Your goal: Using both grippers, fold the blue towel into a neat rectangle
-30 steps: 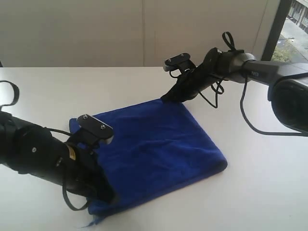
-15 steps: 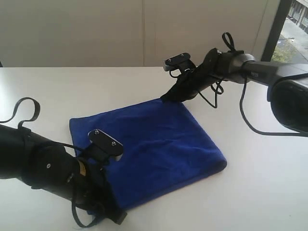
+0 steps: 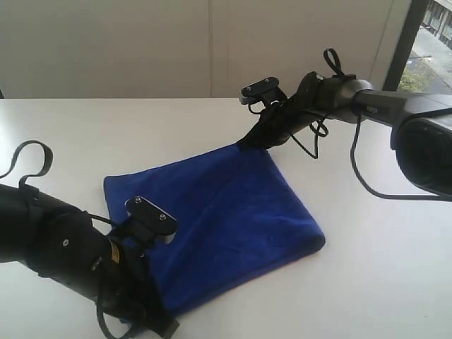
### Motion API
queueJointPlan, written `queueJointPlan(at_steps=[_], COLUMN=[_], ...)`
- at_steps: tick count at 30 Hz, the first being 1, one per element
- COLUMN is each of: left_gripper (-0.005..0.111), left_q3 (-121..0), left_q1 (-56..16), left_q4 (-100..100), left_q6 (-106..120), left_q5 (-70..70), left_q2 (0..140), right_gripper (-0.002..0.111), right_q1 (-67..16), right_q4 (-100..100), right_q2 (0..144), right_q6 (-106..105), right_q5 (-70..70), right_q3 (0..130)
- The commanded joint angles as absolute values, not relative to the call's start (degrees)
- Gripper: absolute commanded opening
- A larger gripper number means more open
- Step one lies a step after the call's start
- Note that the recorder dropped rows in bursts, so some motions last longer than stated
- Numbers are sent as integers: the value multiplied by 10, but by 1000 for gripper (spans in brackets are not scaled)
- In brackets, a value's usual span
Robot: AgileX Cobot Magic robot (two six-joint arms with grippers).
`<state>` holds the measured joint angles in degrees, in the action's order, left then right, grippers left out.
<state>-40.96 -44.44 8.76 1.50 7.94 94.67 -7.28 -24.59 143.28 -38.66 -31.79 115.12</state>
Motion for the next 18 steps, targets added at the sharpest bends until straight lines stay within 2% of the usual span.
queueJointPlan(at_steps=[1,18], left_gripper=[0,0], left_q3=[-378,-394], left_q1=[-447,-447], left_q4=[92,92], left_q6=[9,10], left_q5=[144,-17], left_q2=[952,874], right_gripper=[0,0], right_q1=[-68,-80], right_q4=[-197,-274], right_q2=[1442,1371], right_q6=[-362,-423], right_q5=[-316,-331], right_q3=[1149,1149])
